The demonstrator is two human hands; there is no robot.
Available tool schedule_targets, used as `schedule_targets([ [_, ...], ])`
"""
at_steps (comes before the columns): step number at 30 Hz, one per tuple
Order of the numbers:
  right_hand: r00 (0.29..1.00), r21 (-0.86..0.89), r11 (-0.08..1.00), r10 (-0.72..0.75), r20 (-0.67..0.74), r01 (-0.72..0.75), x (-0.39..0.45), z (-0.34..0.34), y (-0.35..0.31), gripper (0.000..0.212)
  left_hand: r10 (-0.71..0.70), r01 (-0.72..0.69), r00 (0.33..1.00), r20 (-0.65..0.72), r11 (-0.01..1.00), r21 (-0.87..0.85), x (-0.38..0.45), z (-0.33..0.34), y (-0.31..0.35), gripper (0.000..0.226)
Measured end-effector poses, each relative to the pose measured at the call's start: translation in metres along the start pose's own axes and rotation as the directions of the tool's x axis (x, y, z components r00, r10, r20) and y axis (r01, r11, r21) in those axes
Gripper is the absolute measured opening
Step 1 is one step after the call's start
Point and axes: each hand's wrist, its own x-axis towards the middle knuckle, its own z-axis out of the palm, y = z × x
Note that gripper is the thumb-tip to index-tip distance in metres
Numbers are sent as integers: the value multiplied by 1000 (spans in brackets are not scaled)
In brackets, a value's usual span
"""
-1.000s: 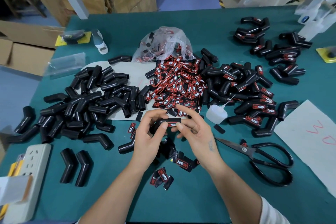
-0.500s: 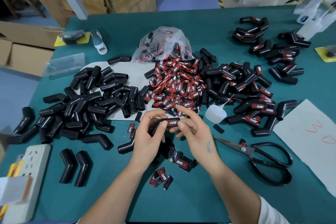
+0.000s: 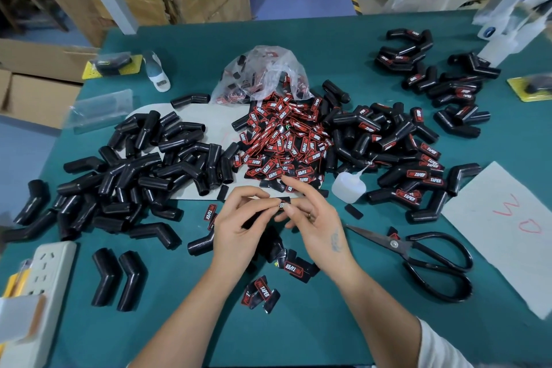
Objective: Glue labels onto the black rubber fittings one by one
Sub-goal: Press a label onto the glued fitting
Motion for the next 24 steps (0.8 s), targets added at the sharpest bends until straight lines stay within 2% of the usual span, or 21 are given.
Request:
schedule_targets([
  [9,999,8,1000,-25,36,25,-1,0,-1,42,92,-98,994,67,990,103,1,-4,2,22],
  [11,999,73,997,-39,-8,40,-1,4,-1,40,83,-92,993,81,989,119,3,-8,6,25],
  [13,993,161,985,-40,-111,57,-1,6,-2,36,58,-60,998,27,994,95,12,-13,14,28],
  [16,980,159,985,-28,-198,60,0,6,1,32,58,-50,997,-54,989,138,42,-13,31,36],
  [18,985,97,994,-31,-170,48,0,8,3,31,41,-40,999,-7,988,147,72,2,48,37],
  [21,993,-36,998,-55,-104,51,-1,13,2,40,106,-126,987,123,976,175,121,42,74,38],
  [24,995,-124,991,-68,-79,57,0,12,2,42,67,-112,938,340,987,115,155,81,91,46],
])
